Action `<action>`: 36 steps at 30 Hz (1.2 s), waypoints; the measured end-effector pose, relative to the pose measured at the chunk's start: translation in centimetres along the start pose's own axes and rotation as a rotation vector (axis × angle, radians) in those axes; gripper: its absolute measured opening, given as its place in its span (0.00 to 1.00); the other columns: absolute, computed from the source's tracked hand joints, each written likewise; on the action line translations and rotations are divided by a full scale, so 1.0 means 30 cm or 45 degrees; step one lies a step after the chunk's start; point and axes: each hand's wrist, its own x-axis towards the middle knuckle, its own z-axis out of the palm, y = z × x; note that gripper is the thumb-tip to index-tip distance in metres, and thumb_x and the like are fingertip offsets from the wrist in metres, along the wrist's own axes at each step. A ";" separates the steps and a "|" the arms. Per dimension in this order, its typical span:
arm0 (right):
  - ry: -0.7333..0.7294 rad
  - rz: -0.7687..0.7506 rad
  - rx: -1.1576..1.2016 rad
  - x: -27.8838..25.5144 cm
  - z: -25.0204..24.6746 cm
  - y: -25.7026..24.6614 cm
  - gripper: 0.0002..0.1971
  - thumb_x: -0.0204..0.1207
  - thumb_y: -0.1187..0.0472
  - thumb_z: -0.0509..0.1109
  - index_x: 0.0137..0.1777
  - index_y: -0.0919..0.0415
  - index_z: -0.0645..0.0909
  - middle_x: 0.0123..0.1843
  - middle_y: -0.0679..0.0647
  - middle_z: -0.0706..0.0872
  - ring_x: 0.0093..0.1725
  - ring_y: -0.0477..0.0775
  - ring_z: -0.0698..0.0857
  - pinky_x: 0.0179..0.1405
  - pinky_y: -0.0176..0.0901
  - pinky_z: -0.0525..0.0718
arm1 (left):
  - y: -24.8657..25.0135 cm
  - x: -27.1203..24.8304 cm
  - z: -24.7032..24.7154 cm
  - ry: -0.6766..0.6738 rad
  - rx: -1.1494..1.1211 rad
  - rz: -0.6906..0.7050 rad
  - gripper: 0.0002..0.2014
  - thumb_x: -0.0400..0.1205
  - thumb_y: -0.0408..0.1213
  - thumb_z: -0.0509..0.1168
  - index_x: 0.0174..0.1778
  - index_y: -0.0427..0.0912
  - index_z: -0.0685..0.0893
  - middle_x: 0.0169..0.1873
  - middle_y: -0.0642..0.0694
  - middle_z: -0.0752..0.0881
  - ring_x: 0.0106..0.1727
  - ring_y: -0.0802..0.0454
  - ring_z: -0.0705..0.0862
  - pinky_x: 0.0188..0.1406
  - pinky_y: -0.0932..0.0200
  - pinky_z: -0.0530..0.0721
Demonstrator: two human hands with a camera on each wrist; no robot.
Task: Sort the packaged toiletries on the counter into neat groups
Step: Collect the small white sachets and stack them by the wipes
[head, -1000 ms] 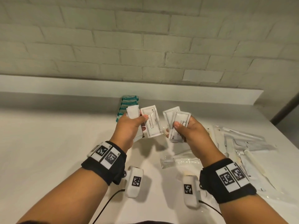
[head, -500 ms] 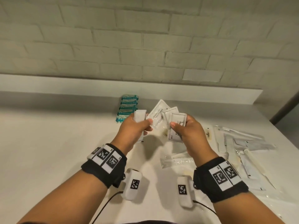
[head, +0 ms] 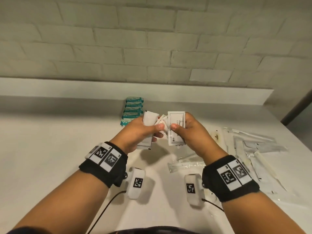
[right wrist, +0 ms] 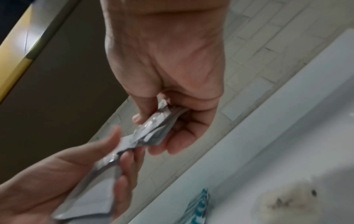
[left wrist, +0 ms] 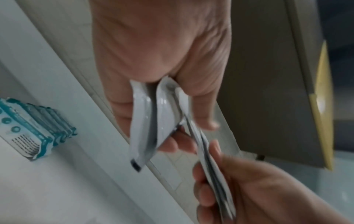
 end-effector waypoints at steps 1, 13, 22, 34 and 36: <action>-0.027 0.008 0.012 -0.004 0.012 0.004 0.18 0.77 0.56 0.71 0.67 0.50 0.76 0.55 0.49 0.89 0.53 0.53 0.88 0.55 0.61 0.87 | -0.012 0.003 0.006 0.031 0.024 0.021 0.09 0.76 0.32 0.72 0.51 0.44 0.85 0.35 0.49 0.90 0.34 0.53 0.86 0.36 0.59 0.85; -0.073 0.212 0.856 -0.021 0.015 0.031 0.18 0.73 0.75 0.70 0.64 0.67 0.81 0.59 0.70 0.87 0.58 0.73 0.87 0.61 0.72 0.82 | -0.054 0.029 0.022 -0.037 -0.371 -0.095 0.15 0.85 0.26 0.54 0.65 0.36 0.79 0.53 0.33 0.88 0.49 0.38 0.89 0.52 0.45 0.87; 0.064 0.084 0.677 -0.010 -0.010 -0.023 0.16 0.70 0.77 0.73 0.58 0.70 0.83 0.50 0.64 0.90 0.49 0.62 0.90 0.49 0.51 0.89 | -0.077 0.040 0.062 0.052 -0.026 -0.008 0.17 0.83 0.52 0.60 0.59 0.46 0.84 0.52 0.43 0.91 0.52 0.46 0.89 0.56 0.48 0.86; -0.182 -0.203 -0.020 -0.074 -0.033 0.047 0.12 0.62 0.78 0.79 0.42 0.63 0.90 0.40 0.55 0.84 0.40 0.46 0.84 0.43 0.32 0.81 | -0.058 0.066 0.005 0.278 -0.404 0.071 0.15 0.78 0.22 0.68 0.56 0.43 0.82 0.44 0.45 0.91 0.48 0.44 0.88 0.51 0.43 0.87; -0.204 -0.046 -0.008 -0.076 -0.039 0.064 0.11 0.67 0.76 0.78 0.46 0.63 0.89 0.41 0.55 0.87 0.40 0.46 0.85 0.41 0.36 0.83 | -0.064 0.070 -0.005 0.355 -0.395 0.124 0.14 0.77 0.22 0.69 0.53 0.43 0.83 0.36 0.49 0.91 0.46 0.43 0.87 0.60 0.36 0.82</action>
